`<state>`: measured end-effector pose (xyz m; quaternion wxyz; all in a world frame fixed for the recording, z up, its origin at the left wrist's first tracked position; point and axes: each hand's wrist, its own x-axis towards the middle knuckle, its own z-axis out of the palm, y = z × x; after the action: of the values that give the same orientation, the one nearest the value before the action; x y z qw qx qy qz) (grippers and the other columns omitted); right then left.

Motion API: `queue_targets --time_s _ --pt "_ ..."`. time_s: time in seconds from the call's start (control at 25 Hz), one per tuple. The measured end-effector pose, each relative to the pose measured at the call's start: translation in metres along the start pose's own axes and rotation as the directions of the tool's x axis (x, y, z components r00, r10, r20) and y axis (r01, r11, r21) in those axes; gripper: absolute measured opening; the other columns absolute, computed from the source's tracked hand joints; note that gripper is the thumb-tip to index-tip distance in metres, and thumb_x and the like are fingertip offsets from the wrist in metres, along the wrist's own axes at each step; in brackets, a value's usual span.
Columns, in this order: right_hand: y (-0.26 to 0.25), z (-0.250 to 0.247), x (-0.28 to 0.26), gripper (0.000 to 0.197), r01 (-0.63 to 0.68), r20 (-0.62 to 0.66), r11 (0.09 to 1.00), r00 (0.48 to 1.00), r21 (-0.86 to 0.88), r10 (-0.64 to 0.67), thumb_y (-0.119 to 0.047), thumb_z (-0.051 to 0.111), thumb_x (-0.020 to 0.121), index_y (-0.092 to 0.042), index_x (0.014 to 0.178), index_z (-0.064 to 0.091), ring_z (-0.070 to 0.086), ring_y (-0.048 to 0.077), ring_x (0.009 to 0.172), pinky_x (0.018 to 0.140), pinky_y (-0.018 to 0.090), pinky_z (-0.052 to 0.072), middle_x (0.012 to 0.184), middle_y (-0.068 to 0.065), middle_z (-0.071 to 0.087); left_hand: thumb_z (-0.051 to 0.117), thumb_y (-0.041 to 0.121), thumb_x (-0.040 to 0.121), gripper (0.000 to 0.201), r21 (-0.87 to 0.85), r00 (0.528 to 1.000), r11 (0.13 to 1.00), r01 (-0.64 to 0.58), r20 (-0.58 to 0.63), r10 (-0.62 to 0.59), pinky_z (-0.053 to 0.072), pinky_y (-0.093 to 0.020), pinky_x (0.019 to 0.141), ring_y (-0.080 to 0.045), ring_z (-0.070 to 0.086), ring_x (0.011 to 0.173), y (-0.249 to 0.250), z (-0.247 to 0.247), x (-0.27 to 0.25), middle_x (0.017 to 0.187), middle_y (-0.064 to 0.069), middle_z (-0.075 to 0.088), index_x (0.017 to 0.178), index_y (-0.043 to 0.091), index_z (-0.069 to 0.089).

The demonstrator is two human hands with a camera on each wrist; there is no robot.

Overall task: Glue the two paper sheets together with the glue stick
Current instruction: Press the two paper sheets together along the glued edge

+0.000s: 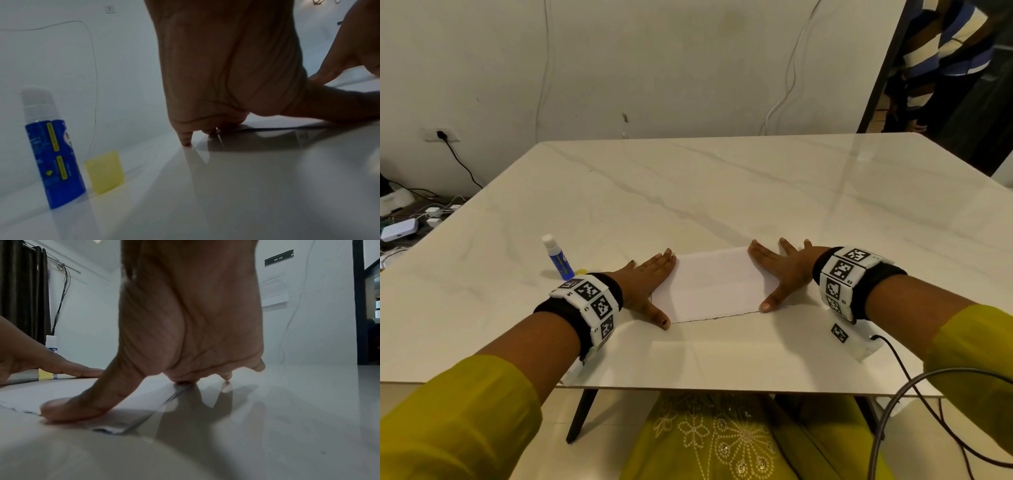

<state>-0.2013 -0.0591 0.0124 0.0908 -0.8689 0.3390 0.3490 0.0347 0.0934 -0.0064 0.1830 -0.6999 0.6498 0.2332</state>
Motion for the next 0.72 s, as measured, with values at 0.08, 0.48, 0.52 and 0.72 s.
queue_targets --time_s 0.08,0.48,0.52,0.72 --pt "0.001 0.0 0.001 0.125 -0.002 -0.003 1.0 1.0 -0.008 0.002 -0.077 0.056 0.063 -0.03 0.142 -0.028 -0.019 0.034 0.144 0.111 0.063 -0.01 0.152 -0.016 -0.031 0.065 0.06 0.07 0.125 0.014 1.0 1.0 0.0 0.009 0.0 -0.004 -0.046 0.118 -0.016 -0.017 0.145 -0.001 0.0 0.0 0.154 -0.001 -0.029 0.142 0.016 -0.027" --pt "0.008 0.007 -0.019 0.125 -0.028 0.044 0.998 0.999 -0.053 0.03 -0.079 0.055 0.062 -0.031 0.142 -0.028 -0.017 0.033 0.145 0.111 0.065 -0.011 0.153 -0.016 -0.03 0.065 0.066 0.064 0.131 0.121 0.998 0.992 -0.024 0.06 0.017 -0.006 -0.051 0.117 -0.015 -0.019 0.144 0.004 -0.002 -0.007 0.153 0.002 -0.032 0.141 0.019 -0.029" --pt "0.009 0.01 -0.023 0.124 -0.035 0.053 0.998 0.998 -0.053 0.037 -0.08 0.053 0.062 -0.031 0.142 -0.027 -0.018 0.032 0.145 0.111 0.065 -0.012 0.153 -0.016 -0.03 0.065 0.067 0.063 0.132 0.139 0.997 0.99 -0.036 0.072 0.026 -0.008 -0.052 0.117 -0.014 -0.02 0.144 0.006 -0.001 -0.008 0.152 0.003 -0.033 0.141 0.02 -0.03" --pt "-0.011 0.01 -0.038 0.094 0.027 -0.134 0.985 0.991 0.171 -0.004 -0.075 0.038 0.077 -0.024 0.149 0.007 0.008 0.029 0.146 0.115 0.053 0.009 0.16 -0.006 0.001 0.06 0.069 0.067 0.121 0.082 0.998 0.994 -0.069 0.008 0.069 -0.005 -0.053 0.117 -0.02 -0.021 0.144 0.025 0.001 -0.01 0.153 0.001 -0.032 0.145 0.025 -0.021"
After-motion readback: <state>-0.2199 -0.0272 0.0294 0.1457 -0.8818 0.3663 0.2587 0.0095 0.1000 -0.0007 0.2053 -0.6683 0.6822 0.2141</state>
